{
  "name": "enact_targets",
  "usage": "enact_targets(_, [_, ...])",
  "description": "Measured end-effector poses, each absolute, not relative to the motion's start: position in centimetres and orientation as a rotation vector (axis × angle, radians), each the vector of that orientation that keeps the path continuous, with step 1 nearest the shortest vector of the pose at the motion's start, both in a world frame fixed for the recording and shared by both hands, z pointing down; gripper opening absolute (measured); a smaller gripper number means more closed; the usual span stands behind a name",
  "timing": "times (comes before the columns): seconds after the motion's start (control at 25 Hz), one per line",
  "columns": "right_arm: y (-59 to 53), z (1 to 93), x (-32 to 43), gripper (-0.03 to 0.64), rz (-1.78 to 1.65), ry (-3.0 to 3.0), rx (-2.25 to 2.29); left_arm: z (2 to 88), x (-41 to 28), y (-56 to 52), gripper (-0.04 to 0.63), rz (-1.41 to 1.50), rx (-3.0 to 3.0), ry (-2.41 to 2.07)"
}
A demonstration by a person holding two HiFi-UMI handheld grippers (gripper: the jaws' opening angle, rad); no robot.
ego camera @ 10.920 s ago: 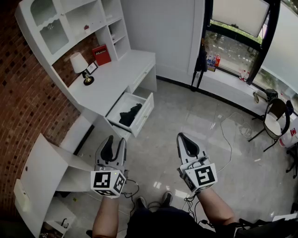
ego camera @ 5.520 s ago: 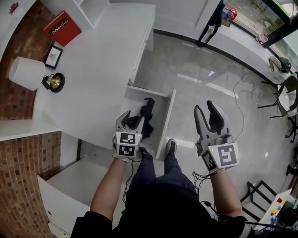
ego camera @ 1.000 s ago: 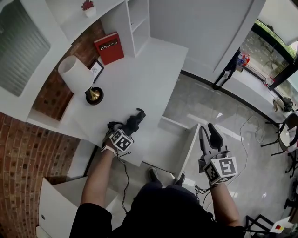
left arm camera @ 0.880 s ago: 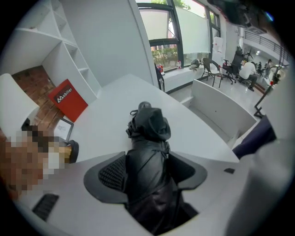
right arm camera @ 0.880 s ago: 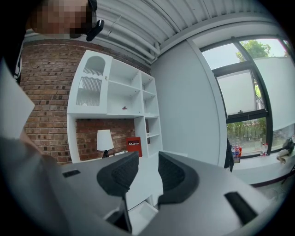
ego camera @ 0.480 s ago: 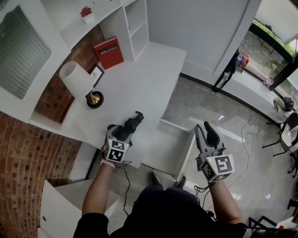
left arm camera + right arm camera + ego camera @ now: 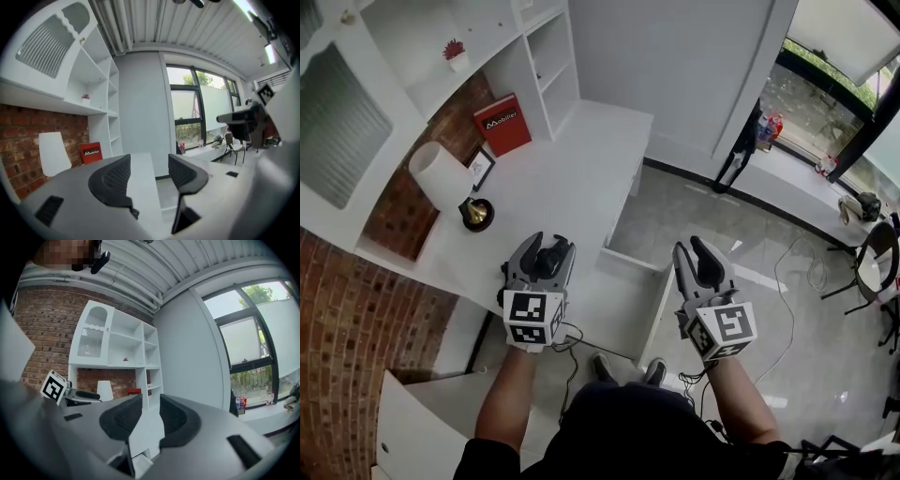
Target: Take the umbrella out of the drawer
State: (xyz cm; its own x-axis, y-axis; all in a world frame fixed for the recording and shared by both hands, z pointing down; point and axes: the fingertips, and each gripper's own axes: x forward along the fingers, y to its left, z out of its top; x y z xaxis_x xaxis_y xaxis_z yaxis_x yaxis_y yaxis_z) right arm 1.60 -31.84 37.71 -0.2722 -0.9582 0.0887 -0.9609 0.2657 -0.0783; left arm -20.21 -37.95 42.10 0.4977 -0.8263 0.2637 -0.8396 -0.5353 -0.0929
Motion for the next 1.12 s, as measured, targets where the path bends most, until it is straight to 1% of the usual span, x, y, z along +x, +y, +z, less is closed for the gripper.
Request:
enact_targets(0.2, [-31.2,34.6,2.3,0.085,0.030,-2.507,1.901,36.0,-16.8,-36.2,0.215,0.220,2.746,-1.459])
enact_targets(0.44, [-29.9,31.3,3.5,0.074,-0.079,-2.554,1.911,31.4,-14.0,-33.8,0.198,0.080,2.797,-1.445])
enact_targets(0.64, [-28.9,29.9,4.1,0.074,-0.129,-2.592,1.886,29.9,-12.7,-31.8,0.183,0.021,2.803,-1.472])
enact_targets(1.12, [-27.9,29.1,5.4,0.074,-0.138,-2.629,1.865,29.5,-11.2,-29.9,0.183,0.013,2.804,-1.476])
